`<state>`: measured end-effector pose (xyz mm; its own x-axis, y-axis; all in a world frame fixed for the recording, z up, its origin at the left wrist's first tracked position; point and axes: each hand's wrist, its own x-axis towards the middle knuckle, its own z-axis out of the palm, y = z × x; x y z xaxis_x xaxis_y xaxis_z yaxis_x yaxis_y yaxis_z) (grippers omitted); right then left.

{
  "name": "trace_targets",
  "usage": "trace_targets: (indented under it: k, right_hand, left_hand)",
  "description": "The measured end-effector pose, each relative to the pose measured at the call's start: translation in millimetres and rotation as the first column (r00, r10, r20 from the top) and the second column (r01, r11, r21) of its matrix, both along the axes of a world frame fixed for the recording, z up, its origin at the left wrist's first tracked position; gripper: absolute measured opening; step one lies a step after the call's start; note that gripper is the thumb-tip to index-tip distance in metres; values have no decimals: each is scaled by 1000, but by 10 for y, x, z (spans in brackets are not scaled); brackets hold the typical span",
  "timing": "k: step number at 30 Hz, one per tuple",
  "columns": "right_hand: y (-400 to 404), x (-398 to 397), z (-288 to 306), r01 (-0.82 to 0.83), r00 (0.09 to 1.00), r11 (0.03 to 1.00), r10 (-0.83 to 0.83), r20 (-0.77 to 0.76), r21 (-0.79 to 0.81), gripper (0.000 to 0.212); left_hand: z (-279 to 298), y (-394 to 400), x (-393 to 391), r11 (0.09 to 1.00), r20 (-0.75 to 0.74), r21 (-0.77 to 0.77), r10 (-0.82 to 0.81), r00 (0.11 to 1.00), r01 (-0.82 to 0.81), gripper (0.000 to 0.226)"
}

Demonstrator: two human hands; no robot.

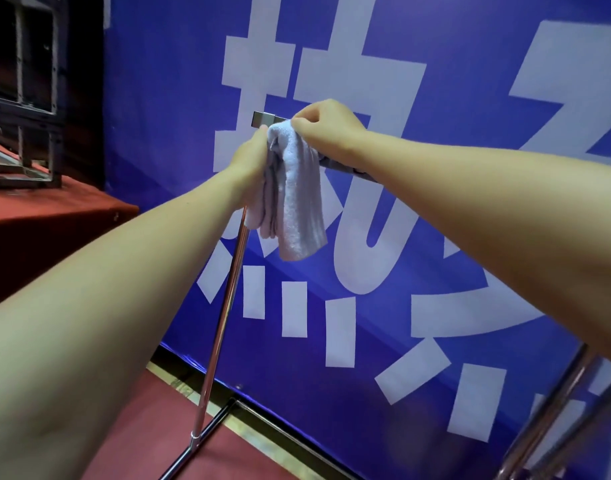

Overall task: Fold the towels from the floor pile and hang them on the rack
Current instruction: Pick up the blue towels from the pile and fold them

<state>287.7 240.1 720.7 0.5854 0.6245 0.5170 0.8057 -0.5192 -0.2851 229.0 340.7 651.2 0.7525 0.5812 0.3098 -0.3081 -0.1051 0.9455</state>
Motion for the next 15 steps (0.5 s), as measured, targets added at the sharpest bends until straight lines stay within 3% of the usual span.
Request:
trace_targets:
  k: [4, 7, 15]
  right_hand:
    - [66, -43, 74, 25, 1000, 988, -28, -13, -152, 26]
    - [167, -21, 106, 73, 997, 978, -72, 10, -196, 30]
    - [51, -50, -63, 154, 932, 973, -85, 353, -171, 25]
  left_hand:
    - [-42, -5, -20, 999, 66, -40, -16, 998, 19, 36]
    - [-75, -33, -33, 985, 36, -171, 16, 999, -9, 42]
    - [-159, -67, -137, 977, 51, -206, -37, 998, 47, 36]
